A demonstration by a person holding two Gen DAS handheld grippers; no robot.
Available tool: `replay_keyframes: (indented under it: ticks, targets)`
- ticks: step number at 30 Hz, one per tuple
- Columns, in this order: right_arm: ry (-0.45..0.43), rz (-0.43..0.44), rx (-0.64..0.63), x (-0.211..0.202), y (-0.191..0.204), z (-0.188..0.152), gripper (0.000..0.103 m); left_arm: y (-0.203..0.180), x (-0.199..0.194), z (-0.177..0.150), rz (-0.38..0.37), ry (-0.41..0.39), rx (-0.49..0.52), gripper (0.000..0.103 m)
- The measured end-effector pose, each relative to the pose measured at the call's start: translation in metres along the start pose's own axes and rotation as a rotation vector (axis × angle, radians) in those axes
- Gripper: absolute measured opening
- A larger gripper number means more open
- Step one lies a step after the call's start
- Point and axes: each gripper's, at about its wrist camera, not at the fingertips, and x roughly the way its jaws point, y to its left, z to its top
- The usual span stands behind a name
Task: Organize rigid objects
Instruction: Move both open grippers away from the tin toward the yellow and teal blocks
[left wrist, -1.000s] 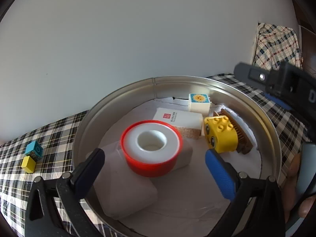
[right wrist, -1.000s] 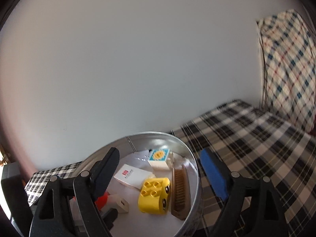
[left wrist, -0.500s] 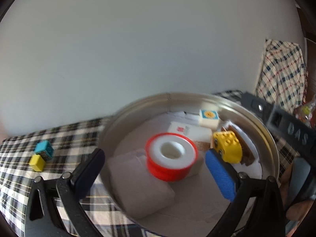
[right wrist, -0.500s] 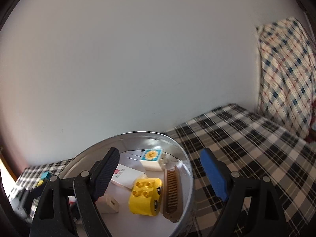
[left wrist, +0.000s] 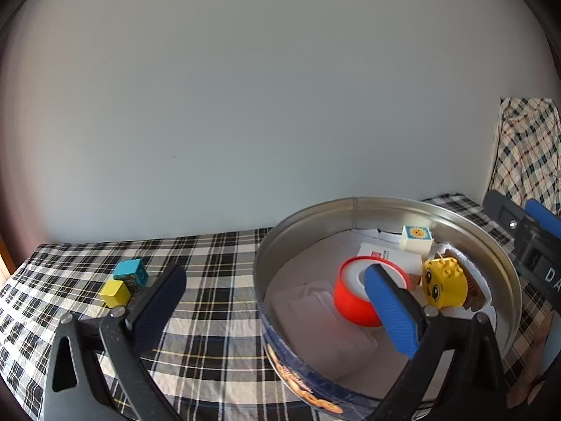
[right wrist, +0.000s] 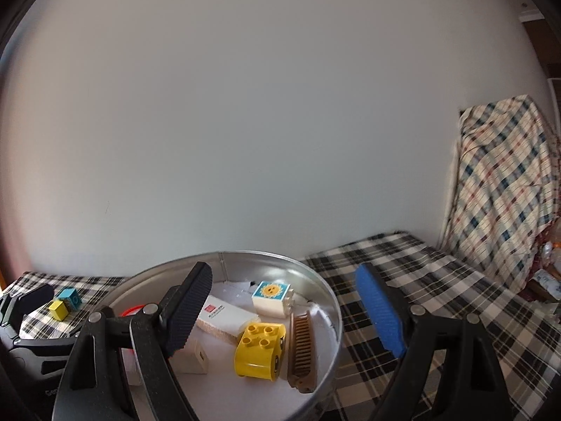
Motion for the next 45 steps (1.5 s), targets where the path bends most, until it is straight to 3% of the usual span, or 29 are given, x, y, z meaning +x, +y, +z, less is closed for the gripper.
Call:
replay_keyframes:
  ticks: [10,19,23,34,45]
  targets:
    - [-0.085,-0.04,0.006,-0.034,0.014,-0.003,0.086,0.009,-0.02,-0.007,-0.016,-0.039,0.036,0.103]
    - [-0.12,-0.033,0.011,-0.063,0.041,-0.01,0.086,0.046,-0.031,-0.015,-0.064,0.002,-0.026,0.103]
    - [-0.079,-0.024,0.019,-0.058,0.056,-0.013,0.086,0.063,-0.033,-0.017,-0.037,-0.002,-0.019,0.103]
    - [-0.084,0.038,-0.006,-0.054,0.122,-0.019,0.086,0.13,-0.022,-0.022,0.029,0.031,-0.072,0.103]
    - [-0.036,0.112,-0.007,-0.029,0.184,-0.025,0.086,0.194,-0.013,-0.025,0.106,0.047,-0.118,0.103]
